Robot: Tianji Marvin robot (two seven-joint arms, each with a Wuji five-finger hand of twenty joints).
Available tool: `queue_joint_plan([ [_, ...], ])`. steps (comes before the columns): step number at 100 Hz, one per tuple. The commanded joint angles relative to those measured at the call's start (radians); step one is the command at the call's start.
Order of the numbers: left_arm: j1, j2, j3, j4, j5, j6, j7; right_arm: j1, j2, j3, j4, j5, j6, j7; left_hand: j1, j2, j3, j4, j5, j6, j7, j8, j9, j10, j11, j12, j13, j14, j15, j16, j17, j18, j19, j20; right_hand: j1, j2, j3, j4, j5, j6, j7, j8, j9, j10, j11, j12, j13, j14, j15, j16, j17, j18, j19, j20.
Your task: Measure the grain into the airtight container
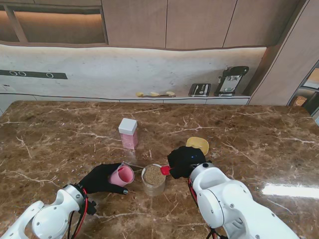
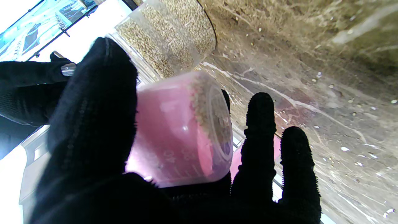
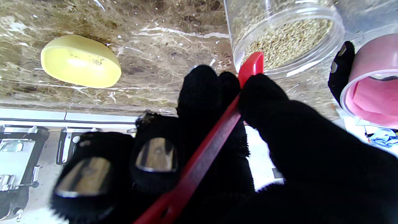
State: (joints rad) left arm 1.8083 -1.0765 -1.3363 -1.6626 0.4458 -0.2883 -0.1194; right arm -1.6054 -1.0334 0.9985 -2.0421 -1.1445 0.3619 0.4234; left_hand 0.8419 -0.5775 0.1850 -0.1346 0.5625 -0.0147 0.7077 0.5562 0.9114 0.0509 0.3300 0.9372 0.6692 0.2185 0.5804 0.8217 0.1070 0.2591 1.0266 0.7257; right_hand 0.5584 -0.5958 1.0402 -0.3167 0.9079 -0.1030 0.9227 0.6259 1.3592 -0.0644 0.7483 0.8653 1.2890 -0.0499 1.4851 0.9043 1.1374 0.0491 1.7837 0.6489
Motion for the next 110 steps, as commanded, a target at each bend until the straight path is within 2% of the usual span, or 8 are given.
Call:
queue_joint_plan([
  [1, 0.006, -0.004, 0.005, 0.009, 0.002, -0.006, 0.009, 0.005, -0.001, -0.012, 0.008, 0.004, 0.017, 0.025, 0.246, 0.273, 0.254, 0.005, 0.248, -0.203, 0.192, -0.011, 0.138, -0.045, 0.078, 0.022, 0.037, -0.008, 0.028, 0.007, -0.002, 0.017, 0.037, -0.013, 0.074, 0.012, 0.028, 0.065, 0.011, -0.001, 0.046, -0.009, 0.076, 0.047, 0.025, 0.016, 0.032, -0.091, 0.079, 0.046, 0.049, -0.098, 0.135, 0.031],
  [30, 0.006, -0.006, 0.006, 0.017, 0.004, -0.015, 0.02, 0.07, 0.005, -0.063, 0.03, 0.048, 0.082, 0.067, 0.244, 0.274, 0.256, 0.003, 0.241, -0.205, 0.195, -0.008, 0.134, -0.044, 0.085, 0.025, 0.034, -0.011, 0.025, 0.005, -0.002, 0.015, 0.035, -0.015, 0.083, 0.013, 0.023, 0.077, 0.008, 0.021, 0.054, -0.008, 0.076, 0.05, 0.036, 0.026, 0.031, -0.083, 0.089, 0.05, 0.051, -0.09, 0.145, 0.034],
  [54, 0.012, -0.008, 0.002, 0.017, 0.012, -0.022, 0.033, 0.118, 0.007, -0.107, 0.044, 0.043, 0.121, 0.095, 0.241, 0.275, 0.257, 0.003, 0.242, -0.203, 0.194, -0.011, 0.136, -0.042, 0.089, 0.025, 0.037, -0.011, 0.024, 0.004, -0.002, 0.015, 0.035, -0.016, 0.074, -0.005, 0.038, 0.084, 0.018, 0.024, 0.056, -0.013, 0.08, 0.046, 0.054, 0.031, 0.032, -0.092, 0.104, 0.056, 0.054, -0.102, 0.162, 0.042],
  [91, 0.017, -0.01, -0.003, 0.025, 0.015, -0.037, 0.045, 0.163, 0.005, -0.175, 0.079, 0.04, 0.189, 0.08, 0.234, 0.274, 0.266, 0.001, 0.243, -0.197, 0.192, -0.018, 0.137, -0.037, 0.097, 0.024, 0.038, -0.01, 0.024, 0.005, -0.001, 0.016, 0.036, -0.017, 0.045, -0.08, 0.108, 0.094, 0.051, 0.029, 0.071, -0.054, 0.086, 0.046, 0.116, 0.011, 0.031, -0.098, 0.132, 0.069, 0.06, -0.13, 0.193, 0.062],
  [110, 0.046, -0.009, -0.017, -0.015, 0.018, -0.023, 0.038, 0.182, 0.003, -0.205, 0.081, 0.023, 0.222, 0.079, 0.231, 0.272, 0.271, 0.0, 0.244, -0.195, 0.193, -0.02, 0.137, -0.035, 0.1, 0.024, 0.038, -0.009, 0.024, 0.005, -0.002, 0.018, 0.036, -0.018, 0.042, -0.096, 0.122, 0.098, 0.057, 0.029, 0.077, -0.062, 0.089, 0.044, 0.13, 0.003, 0.032, -0.102, 0.137, 0.072, 0.062, -0.134, 0.199, 0.067],
])
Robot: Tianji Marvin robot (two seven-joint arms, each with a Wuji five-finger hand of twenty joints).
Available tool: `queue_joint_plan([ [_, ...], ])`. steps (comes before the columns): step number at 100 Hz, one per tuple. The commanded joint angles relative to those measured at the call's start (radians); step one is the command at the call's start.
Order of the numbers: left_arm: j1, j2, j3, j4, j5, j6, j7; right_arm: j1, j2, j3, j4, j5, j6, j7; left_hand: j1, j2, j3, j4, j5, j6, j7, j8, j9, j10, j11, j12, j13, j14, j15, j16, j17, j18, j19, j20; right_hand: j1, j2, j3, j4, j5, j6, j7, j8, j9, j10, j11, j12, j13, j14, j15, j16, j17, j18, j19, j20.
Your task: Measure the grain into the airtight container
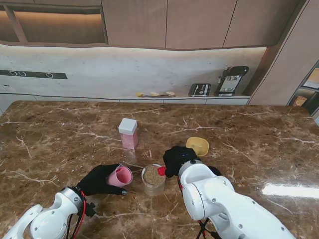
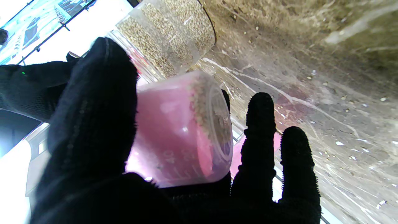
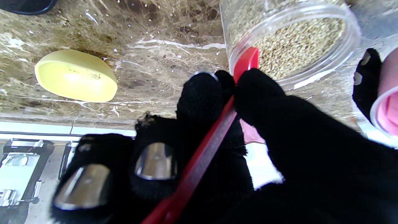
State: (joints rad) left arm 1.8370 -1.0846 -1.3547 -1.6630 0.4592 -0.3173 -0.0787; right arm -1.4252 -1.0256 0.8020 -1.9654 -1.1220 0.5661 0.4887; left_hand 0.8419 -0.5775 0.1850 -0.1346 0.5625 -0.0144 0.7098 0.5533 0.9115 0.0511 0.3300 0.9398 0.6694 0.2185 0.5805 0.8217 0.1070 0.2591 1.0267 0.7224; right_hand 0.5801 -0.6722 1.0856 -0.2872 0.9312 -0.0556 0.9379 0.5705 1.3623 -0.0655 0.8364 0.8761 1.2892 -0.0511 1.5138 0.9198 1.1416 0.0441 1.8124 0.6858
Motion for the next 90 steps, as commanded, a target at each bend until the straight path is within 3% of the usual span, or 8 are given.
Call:
queue_joint_plan([
  [1, 0.018, -0.001, 0.001, -0.016, 0.005, 0.007, -0.002, 0.003, -0.005, -0.01, 0.005, 0.0, 0.02, 0.014, 0.231, 0.273, 0.271, 0.0, 0.244, -0.195, 0.191, -0.017, 0.137, -0.035, 0.1, 0.021, 0.038, -0.009, 0.025, 0.005, -0.002, 0.018, 0.036, -0.015, 0.019, -0.02, 0.077, 0.069, 0.035, -0.019, 0.062, -0.007, 0.086, 0.045, 0.043, -0.008, 0.031, -0.101, 0.108, 0.057, 0.058, -0.129, 0.171, 0.03],
  [45, 0.024, -0.001, -0.003, -0.026, 0.01, 0.0, 0.004, 0.037, -0.015, -0.073, 0.026, -0.036, 0.088, -0.028, 0.226, 0.271, 0.279, -0.004, 0.24, -0.194, 0.192, -0.021, 0.135, -0.038, 0.106, 0.023, 0.039, -0.014, 0.025, 0.005, 0.0, 0.015, 0.037, -0.015, 0.002, -0.073, 0.125, 0.077, 0.058, -0.02, 0.077, -0.031, 0.087, 0.044, 0.088, -0.031, 0.031, -0.1, 0.123, 0.066, 0.061, -0.143, 0.188, 0.044],
  [90, 0.02, -0.003, -0.001, -0.023, 0.012, -0.001, 0.011, 0.059, -0.019, -0.117, 0.052, -0.07, 0.102, -0.031, 0.224, 0.266, 0.283, -0.006, 0.239, -0.188, 0.194, -0.033, 0.138, -0.037, 0.11, 0.023, 0.041, -0.012, 0.026, 0.006, 0.002, 0.016, 0.038, -0.015, 0.002, -0.075, 0.124, 0.074, 0.058, -0.021, 0.076, -0.054, 0.087, 0.041, 0.104, -0.042, 0.031, -0.095, 0.13, 0.071, 0.062, -0.142, 0.197, 0.054],
])
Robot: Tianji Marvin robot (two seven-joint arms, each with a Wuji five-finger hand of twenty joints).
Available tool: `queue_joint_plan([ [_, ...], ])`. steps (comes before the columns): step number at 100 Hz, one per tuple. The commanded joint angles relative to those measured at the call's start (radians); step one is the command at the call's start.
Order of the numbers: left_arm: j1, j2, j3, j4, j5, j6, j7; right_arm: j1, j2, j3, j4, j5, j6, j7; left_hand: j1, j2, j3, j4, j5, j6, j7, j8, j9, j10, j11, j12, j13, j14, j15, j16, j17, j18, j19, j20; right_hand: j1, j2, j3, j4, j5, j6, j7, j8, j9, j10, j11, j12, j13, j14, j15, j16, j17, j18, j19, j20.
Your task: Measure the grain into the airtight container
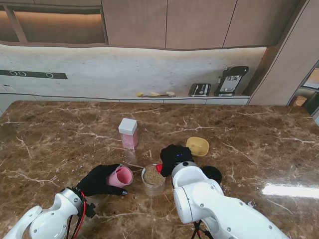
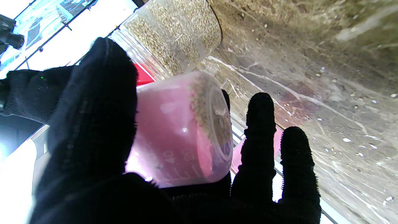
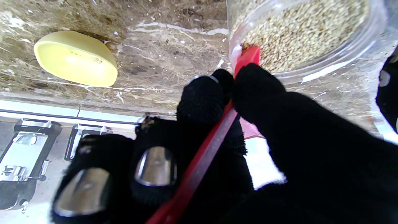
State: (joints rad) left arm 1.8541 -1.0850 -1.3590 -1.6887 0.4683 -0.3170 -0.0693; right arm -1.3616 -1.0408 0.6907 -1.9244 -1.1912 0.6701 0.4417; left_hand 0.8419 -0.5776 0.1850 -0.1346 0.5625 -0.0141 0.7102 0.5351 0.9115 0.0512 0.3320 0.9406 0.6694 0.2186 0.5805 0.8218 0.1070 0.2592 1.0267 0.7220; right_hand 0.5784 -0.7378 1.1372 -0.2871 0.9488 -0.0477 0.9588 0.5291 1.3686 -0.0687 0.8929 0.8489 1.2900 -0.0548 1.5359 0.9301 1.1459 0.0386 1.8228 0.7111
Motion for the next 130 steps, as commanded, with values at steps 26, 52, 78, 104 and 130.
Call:
queue_joint_plan([
  [26, 0.005, -0.001, 0.004, 0.003, 0.017, -0.006, 0.005, 0.019, -0.001, -0.043, 0.025, 0.004, 0.01, 0.023, 0.222, 0.266, 0.284, -0.007, 0.238, -0.188, 0.195, -0.019, 0.138, -0.036, 0.11, 0.022, 0.041, -0.014, 0.025, 0.006, 0.001, 0.017, 0.038, -0.015, 0.007, -0.006, 0.068, 0.074, 0.039, -0.028, 0.058, -0.016, 0.08, 0.045, 0.054, -0.02, 0.03, -0.09, 0.11, 0.062, 0.058, -0.138, 0.188, 0.032],
  [52, 0.01, -0.002, -0.002, 0.001, 0.022, -0.011, 0.01, 0.046, 0.003, -0.077, 0.026, 0.018, 0.015, 0.041, 0.222, 0.265, 0.287, -0.008, 0.239, -0.185, 0.197, -0.022, 0.137, -0.034, 0.111, 0.022, 0.04, -0.013, 0.025, 0.006, 0.001, 0.017, 0.038, -0.015, 0.008, -0.003, 0.066, 0.076, 0.039, -0.028, 0.059, -0.018, 0.079, 0.044, 0.056, -0.023, 0.03, -0.09, 0.111, 0.063, 0.058, -0.133, 0.189, 0.034],
  [78, 0.011, -0.002, -0.002, 0.002, 0.022, -0.013, 0.012, 0.072, 0.009, -0.106, 0.032, 0.05, 0.025, 0.049, 0.224, 0.265, 0.287, -0.008, 0.236, -0.185, 0.198, -0.023, 0.136, -0.034, 0.112, 0.023, 0.038, -0.013, 0.024, 0.006, 0.0, 0.017, 0.037, -0.016, 0.008, 0.004, 0.062, 0.077, 0.035, -0.026, 0.06, -0.017, 0.078, 0.043, 0.057, -0.026, 0.03, -0.091, 0.111, 0.063, 0.058, -0.132, 0.189, 0.036],
  [104, 0.016, -0.003, -0.003, 0.0, 0.022, -0.011, 0.018, 0.113, 0.019, -0.147, 0.045, 0.106, 0.046, 0.051, 0.223, 0.265, 0.287, -0.008, 0.237, -0.186, 0.2, -0.023, 0.136, -0.036, 0.113, 0.024, 0.04, -0.014, 0.025, 0.007, 0.0, 0.017, 0.037, -0.016, 0.008, 0.008, 0.059, 0.077, 0.033, -0.026, 0.059, -0.016, 0.078, 0.042, 0.056, -0.026, 0.03, -0.091, 0.111, 0.063, 0.058, -0.132, 0.189, 0.036],
  [130, 0.02, -0.004, -0.005, -0.002, 0.024, -0.012, 0.02, 0.147, 0.027, -0.178, 0.055, 0.196, 0.084, 0.025, 0.222, 0.264, 0.288, -0.008, 0.236, -0.188, 0.201, -0.023, 0.137, -0.037, 0.114, 0.025, 0.042, -0.015, 0.025, 0.007, 0.0, 0.017, 0.037, -0.016, 0.008, 0.011, 0.056, 0.077, 0.031, -0.027, 0.058, -0.015, 0.077, 0.042, 0.055, -0.027, 0.03, -0.092, 0.109, 0.062, 0.058, -0.131, 0.189, 0.036],
])
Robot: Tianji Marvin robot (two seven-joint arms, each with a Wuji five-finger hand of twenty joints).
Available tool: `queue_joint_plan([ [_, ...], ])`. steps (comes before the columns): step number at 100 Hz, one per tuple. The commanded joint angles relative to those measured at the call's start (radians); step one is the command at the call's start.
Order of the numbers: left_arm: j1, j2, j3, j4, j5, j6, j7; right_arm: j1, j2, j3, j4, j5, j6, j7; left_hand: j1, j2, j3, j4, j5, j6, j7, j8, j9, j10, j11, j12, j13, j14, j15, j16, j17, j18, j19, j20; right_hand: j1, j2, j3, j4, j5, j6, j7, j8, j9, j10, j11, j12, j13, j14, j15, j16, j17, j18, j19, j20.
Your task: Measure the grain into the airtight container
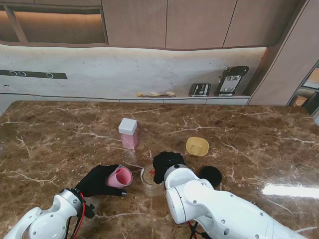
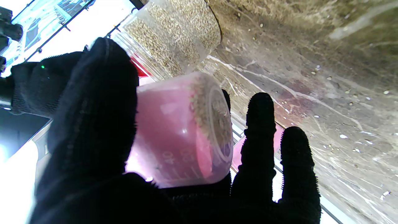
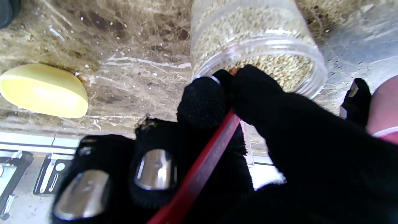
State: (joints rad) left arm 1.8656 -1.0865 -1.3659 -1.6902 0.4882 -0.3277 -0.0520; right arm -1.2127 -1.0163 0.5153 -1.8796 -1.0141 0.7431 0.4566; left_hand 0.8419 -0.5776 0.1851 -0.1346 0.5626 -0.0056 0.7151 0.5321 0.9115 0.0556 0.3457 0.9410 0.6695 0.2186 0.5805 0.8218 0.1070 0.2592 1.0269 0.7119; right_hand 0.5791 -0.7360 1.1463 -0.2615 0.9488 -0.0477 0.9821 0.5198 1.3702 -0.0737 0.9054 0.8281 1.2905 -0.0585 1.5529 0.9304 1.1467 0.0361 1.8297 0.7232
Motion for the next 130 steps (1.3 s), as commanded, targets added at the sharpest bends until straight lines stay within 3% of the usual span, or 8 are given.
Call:
queue_joint_plan([
  [1, 0.008, -0.002, 0.002, 0.0, 0.004, -0.002, 0.003, -0.001, 0.003, -0.003, 0.011, 0.025, 0.012, 0.008, 0.221, 0.264, 0.288, -0.009, 0.235, -0.196, 0.195, -0.021, 0.137, -0.04, 0.1, 0.024, 0.041, -0.015, 0.025, 0.007, 0.0, 0.017, 0.036, -0.006, 0.007, 0.009, 0.047, 0.051, 0.031, -0.027, 0.035, -0.005, 0.075, 0.047, 0.042, -0.006, 0.03, -0.089, 0.093, 0.062, 0.057, -0.129, 0.182, 0.024],
  [68, 0.009, -0.003, 0.003, -0.003, 0.008, -0.001, 0.006, -0.013, 0.0, 0.058, 0.014, 0.267, 0.064, -0.061, 0.22, 0.261, 0.294, -0.01, 0.239, -0.194, 0.198, -0.02, 0.138, -0.039, 0.1, 0.025, 0.04, -0.014, 0.024, 0.008, -0.001, 0.016, 0.035, -0.007, 0.007, 0.016, 0.044, 0.049, 0.027, -0.033, 0.033, 0.008, 0.075, 0.042, 0.037, -0.004, 0.03, -0.089, 0.093, 0.061, 0.057, -0.126, 0.183, 0.021],
  [130, 0.002, -0.002, 0.007, -0.004, 0.016, 0.0, 0.004, -0.085, -0.011, 0.191, 0.011, 0.41, 0.051, -0.079, 0.229, 0.264, 0.291, -0.009, 0.234, -0.209, 0.202, -0.007, 0.132, -0.049, 0.086, 0.027, 0.03, -0.02, 0.014, 0.003, -0.007, 0.015, 0.025, -0.011, 0.008, 0.022, 0.037, 0.048, 0.024, -0.043, 0.035, 0.021, 0.074, 0.043, 0.033, -0.002, 0.029, -0.08, 0.089, 0.058, 0.057, -0.118, 0.181, 0.018],
])
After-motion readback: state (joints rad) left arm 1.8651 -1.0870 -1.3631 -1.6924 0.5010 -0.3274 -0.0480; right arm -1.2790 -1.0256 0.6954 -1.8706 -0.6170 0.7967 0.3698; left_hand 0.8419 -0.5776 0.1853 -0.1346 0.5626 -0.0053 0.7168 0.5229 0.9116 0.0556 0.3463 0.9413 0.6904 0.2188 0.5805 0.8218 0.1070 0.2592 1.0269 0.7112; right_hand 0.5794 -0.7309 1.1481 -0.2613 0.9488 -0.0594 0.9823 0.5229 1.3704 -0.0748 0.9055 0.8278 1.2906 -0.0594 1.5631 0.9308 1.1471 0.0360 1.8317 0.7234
